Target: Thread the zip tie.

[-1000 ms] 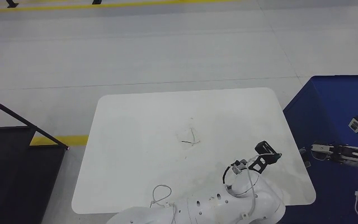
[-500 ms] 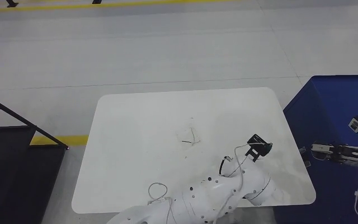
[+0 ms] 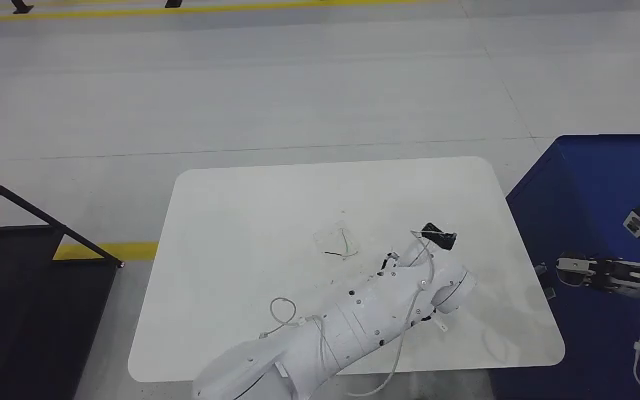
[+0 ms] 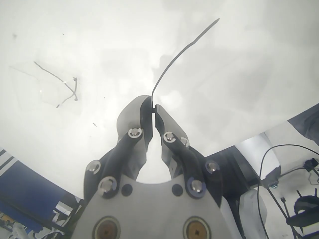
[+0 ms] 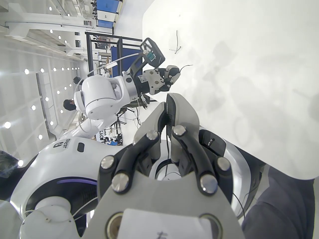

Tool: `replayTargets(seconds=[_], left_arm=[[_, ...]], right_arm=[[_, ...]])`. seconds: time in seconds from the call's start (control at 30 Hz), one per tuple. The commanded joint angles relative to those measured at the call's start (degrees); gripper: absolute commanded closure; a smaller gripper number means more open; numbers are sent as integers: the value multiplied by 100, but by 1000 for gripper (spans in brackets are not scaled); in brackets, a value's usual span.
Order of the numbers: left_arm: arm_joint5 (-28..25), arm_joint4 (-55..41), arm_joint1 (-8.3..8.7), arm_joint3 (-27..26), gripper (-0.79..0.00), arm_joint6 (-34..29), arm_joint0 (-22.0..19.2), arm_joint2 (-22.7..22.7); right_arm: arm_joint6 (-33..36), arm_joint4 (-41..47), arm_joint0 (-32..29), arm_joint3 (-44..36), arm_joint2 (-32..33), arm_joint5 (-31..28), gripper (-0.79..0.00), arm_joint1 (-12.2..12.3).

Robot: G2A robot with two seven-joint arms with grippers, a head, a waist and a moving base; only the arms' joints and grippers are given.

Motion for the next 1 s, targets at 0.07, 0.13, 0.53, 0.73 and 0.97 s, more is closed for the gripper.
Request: replayTargets(seconds=[0.07, 0.13, 0.53, 0.73, 0.97], left_arm=[[-41, -437, -54, 440, -12, 68, -219, 125], [23, -628, -70, 606, -99, 123, -299, 197], [-190, -1361, -34, 292, -785, 811, -507, 516], [-190, -1361, -34, 292, -785, 811, -507, 516], [-384, -1959, 173, -687, -785, 1105, -429, -279]], right_arm=[[0, 0, 0, 0, 0, 0, 0, 0], [0, 0, 0, 0, 0, 0, 0, 0], [0, 0, 0, 0, 0, 0, 0, 0], [0, 0, 0, 0, 0, 0, 0, 0], [0, 0, 0, 0, 0, 0, 0, 0]])
